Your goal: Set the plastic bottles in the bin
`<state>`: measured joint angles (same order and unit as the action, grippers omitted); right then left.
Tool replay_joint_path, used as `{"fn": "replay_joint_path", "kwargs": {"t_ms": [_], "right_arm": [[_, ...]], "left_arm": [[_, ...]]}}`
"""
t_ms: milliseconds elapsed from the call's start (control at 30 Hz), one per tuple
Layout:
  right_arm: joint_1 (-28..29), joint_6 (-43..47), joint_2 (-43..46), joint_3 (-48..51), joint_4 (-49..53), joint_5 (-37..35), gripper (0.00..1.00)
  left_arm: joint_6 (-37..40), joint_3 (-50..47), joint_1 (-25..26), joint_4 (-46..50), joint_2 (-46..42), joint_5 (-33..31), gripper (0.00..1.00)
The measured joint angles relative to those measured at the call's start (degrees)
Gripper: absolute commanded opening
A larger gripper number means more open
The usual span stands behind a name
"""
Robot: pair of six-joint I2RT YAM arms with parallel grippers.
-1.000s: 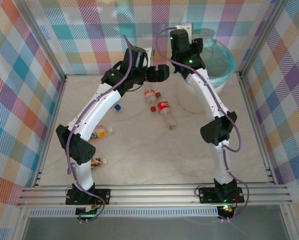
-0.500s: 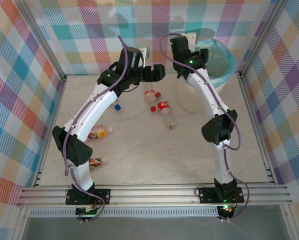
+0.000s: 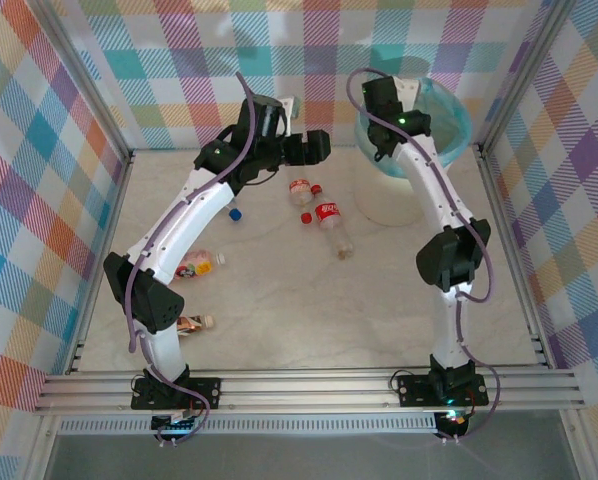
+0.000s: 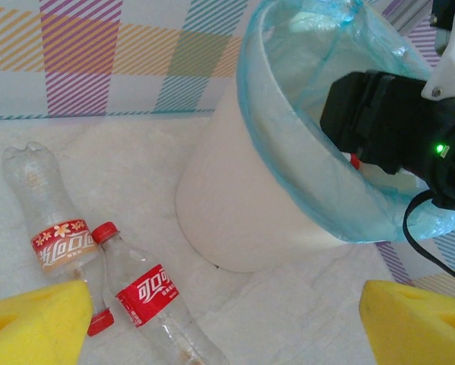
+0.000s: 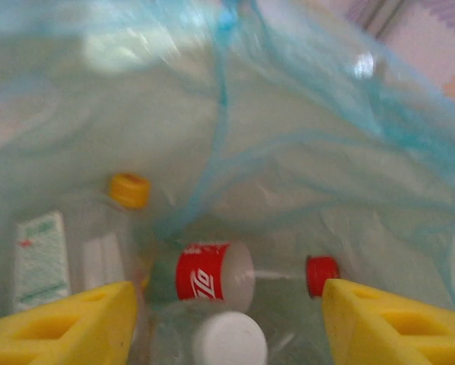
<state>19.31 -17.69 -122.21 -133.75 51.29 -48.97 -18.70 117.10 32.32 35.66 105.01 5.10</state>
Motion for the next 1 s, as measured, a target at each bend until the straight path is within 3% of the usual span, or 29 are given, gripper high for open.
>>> {"fn": "replay_joint_path", "kwargs": {"t_ms": [400, 767, 1000], "right_arm": [[-0.1, -4.6, 3.1, 2.8, 1.3, 8.5, 0.7], [10.8, -2.8, 18.2, 13.7, -3.0, 9.3, 0.76], [18.6, 0.9, 21.2, 17.0, -5.5, 11.0, 0.77]], "left_arm": [[-0.2, -0.4, -0.4, 0.2, -0.3, 0.0, 0.91], [-0.2, -9.0, -0.9, 1.8, -9.8, -1.4, 0.92], [-0.5, -18.5, -1.0, 3.9, -20.2, -4.2, 0.93]]}}
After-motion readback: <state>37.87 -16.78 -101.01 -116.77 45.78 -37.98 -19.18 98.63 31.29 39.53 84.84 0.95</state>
